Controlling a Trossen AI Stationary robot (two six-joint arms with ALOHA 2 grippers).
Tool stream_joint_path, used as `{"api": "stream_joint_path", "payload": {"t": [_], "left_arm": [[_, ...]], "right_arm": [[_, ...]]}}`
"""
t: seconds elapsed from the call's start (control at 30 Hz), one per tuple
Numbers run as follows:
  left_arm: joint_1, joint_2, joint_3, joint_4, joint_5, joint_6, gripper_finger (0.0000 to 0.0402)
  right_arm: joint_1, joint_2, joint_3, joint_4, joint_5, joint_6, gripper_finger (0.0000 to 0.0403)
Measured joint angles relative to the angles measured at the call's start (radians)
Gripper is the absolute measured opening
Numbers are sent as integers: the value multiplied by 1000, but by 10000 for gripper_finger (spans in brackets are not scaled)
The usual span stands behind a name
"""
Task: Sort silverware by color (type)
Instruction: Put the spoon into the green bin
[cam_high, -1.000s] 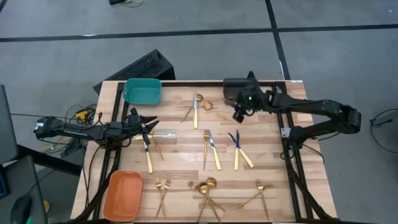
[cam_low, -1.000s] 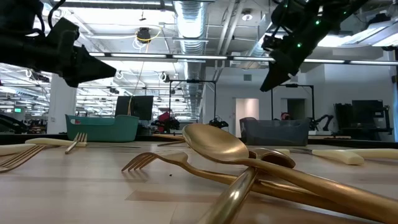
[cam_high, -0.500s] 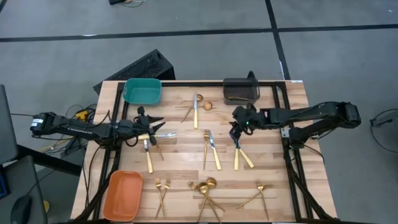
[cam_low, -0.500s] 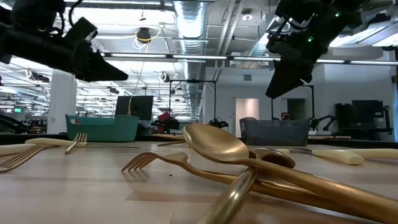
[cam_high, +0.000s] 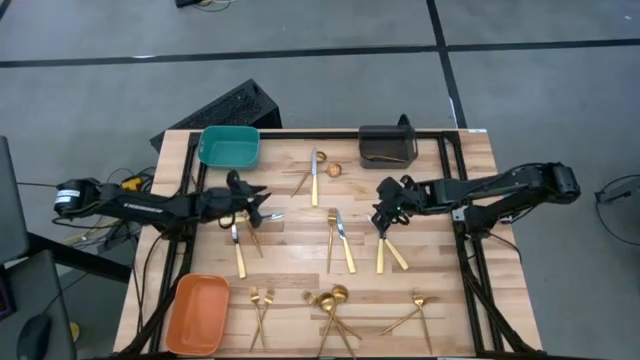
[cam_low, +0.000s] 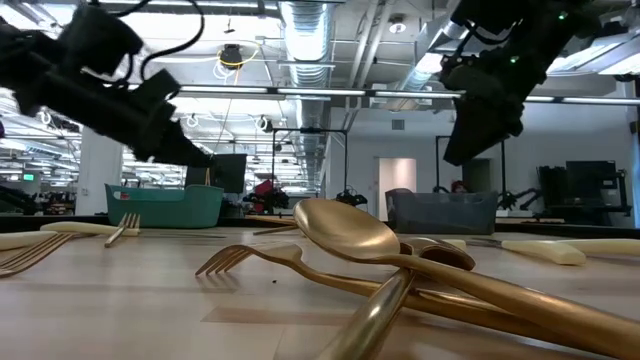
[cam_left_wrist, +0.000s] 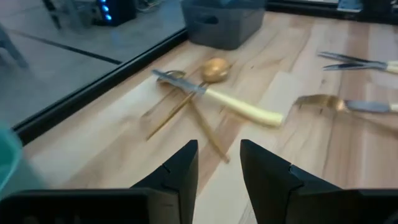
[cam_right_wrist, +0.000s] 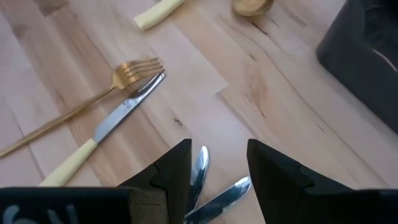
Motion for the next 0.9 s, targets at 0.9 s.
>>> {"api": "stream_joint_path", "payload": {"t": [0.9], "left_arm": [[304,830,877,-735,174,534,105]], "right_arm": [[134,0,-14,-39,114,66,180]]}}
